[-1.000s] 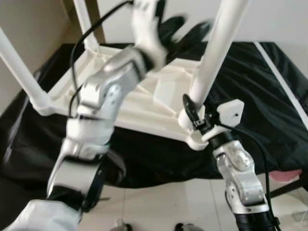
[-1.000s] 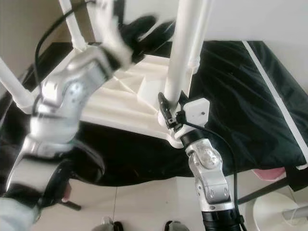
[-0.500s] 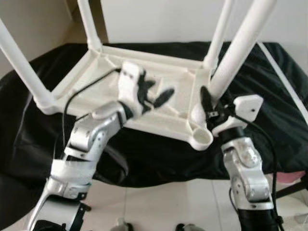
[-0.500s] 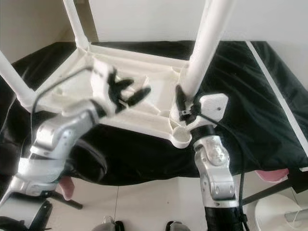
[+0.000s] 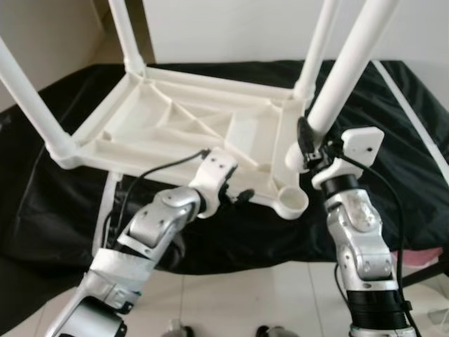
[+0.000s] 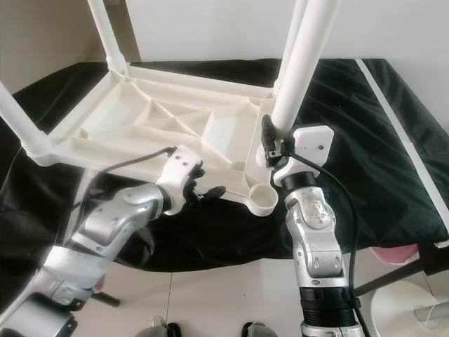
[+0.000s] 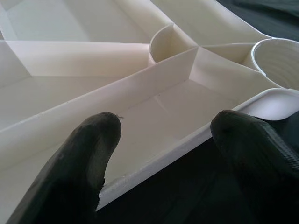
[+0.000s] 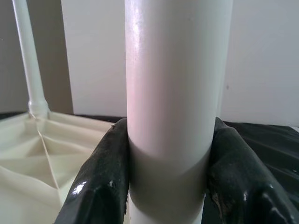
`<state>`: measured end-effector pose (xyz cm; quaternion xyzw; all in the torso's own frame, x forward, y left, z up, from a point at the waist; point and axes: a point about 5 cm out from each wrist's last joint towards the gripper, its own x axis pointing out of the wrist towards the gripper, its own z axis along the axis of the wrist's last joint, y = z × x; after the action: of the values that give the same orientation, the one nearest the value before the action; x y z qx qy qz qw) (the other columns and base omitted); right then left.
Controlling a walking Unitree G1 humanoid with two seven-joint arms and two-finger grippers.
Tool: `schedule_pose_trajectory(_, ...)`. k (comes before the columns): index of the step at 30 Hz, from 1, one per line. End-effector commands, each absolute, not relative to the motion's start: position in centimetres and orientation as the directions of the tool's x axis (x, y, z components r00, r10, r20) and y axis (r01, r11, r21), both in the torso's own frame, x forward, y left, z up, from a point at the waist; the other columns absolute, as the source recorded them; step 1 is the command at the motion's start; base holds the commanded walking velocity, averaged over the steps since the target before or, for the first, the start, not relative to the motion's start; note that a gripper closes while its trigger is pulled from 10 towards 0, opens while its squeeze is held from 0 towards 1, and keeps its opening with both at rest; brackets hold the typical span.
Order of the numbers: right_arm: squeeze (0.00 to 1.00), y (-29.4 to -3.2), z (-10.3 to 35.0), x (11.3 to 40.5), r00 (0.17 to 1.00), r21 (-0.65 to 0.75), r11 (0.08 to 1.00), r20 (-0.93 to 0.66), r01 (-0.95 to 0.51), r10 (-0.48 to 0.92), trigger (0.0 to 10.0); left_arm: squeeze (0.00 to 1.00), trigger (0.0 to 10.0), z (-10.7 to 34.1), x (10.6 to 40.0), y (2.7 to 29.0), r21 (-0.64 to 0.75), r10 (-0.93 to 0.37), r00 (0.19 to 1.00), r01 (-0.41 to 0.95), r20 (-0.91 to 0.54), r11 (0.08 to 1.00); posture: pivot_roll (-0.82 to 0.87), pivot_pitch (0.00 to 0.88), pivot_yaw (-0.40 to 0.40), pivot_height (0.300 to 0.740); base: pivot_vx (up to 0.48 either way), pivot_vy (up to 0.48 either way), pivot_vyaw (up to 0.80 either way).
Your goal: Building children table
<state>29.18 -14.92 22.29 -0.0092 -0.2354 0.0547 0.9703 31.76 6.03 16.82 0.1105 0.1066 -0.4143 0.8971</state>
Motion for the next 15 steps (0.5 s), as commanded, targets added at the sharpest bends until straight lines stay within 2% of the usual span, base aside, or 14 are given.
schedule_pose_trajectory(1, 0.00, -15.2, 22.1, 29.3, 0.891, -0.048, 0.996, 0.444, -0.081, 0.094, 10.0, 0.00, 10.0, 15.6, 31.3, 6.4, 0.098, -0.719, 0.605, 0.784, -0.341, 0.613, -0.01, 0.126, 0.001, 0.740, 0.000, 0.000, 0.00)
schedule_pose_trajectory(7, 0.00, -15.2, 21.7, 29.6, 0.907, -0.058, 0.997, 0.416, -0.043, 0.064, 10.0, 0.00, 10.0, 14.2, 32.9, 8.3, 0.220, -0.563, 0.714, 0.680, -0.416, 0.700, -0.01, 0.132, 0.003, 0.740, 0.000, 0.000, 0.00)
schedule_pose_trajectory(15, 0.00, -15.1, 21.7, 29.5, 0.909, -0.020, 0.999, 0.414, -0.042, 0.046, 10.0, 0.00, 10.0, 14.8, 35.2, 10.5, 0.326, -0.384, 0.841, 0.511, -0.382, 0.796, -0.01, 0.140, 0.006, 0.740, 0.000, 0.000, 0.00)
